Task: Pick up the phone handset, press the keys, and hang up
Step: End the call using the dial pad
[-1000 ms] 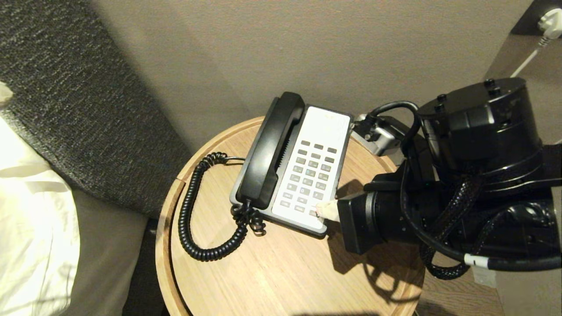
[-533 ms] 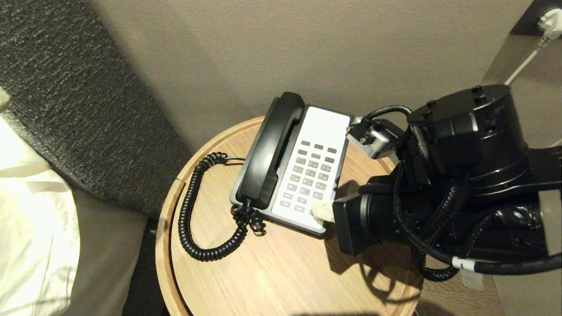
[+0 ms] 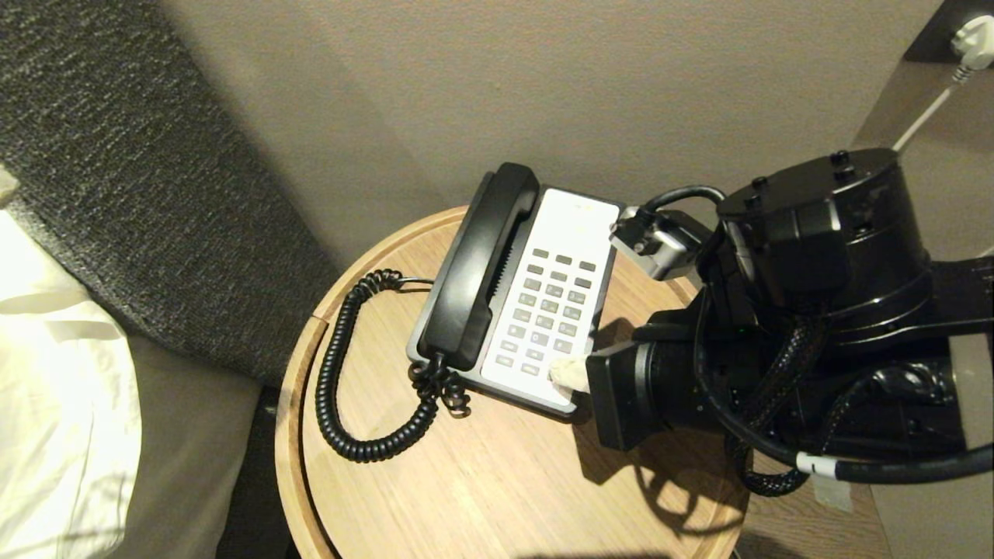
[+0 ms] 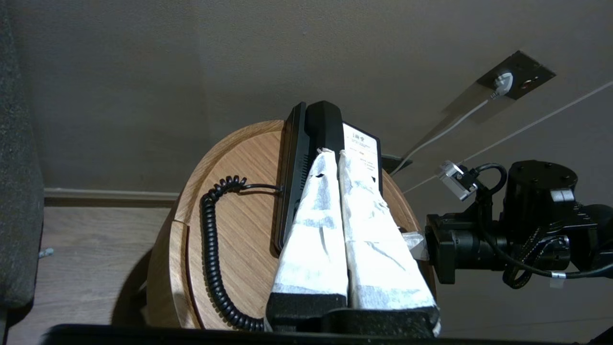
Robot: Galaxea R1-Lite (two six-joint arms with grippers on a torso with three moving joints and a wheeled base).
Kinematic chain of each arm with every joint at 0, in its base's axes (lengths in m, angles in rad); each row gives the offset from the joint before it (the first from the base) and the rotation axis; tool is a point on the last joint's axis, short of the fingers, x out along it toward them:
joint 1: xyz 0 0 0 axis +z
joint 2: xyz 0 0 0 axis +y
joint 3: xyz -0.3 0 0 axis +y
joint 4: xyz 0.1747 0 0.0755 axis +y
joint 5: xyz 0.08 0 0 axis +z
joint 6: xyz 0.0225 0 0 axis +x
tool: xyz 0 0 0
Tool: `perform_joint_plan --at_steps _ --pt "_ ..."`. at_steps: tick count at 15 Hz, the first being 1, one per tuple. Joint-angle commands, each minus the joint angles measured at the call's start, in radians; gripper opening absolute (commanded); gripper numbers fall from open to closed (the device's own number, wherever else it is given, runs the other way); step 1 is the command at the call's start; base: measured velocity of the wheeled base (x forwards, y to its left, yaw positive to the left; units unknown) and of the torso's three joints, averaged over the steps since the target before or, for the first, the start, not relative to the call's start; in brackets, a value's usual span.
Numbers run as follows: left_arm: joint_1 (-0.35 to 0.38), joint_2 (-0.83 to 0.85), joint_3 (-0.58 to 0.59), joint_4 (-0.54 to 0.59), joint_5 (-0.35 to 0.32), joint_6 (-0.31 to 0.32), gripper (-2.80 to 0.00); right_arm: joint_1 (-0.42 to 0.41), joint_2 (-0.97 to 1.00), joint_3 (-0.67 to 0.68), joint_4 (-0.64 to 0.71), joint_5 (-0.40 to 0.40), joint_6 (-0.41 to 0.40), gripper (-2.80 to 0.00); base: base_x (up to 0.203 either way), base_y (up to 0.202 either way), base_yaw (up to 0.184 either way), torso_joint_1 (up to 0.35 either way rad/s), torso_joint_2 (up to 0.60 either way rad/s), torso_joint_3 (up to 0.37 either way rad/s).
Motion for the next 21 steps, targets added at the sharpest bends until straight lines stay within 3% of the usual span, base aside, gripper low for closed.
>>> perform_joint_plan --at_steps 1,21 --pt "0.0 -0.008 0.011 -0.001 0.002 -0.006 -2.8 0.002 -0.017 -0.004 -0.001 0.005 0.002 -2.8 0.0 0.0 0.0 0.0 0.0 0.0" --pt "-0.006 -0.034 0.026 0.012 0.002 -0.012 -2.8 0.003 0.008 0.006 -0.009 0.024 -0.01 -2.8 0.0 0.0 0.0 0.0 0.0 0.0"
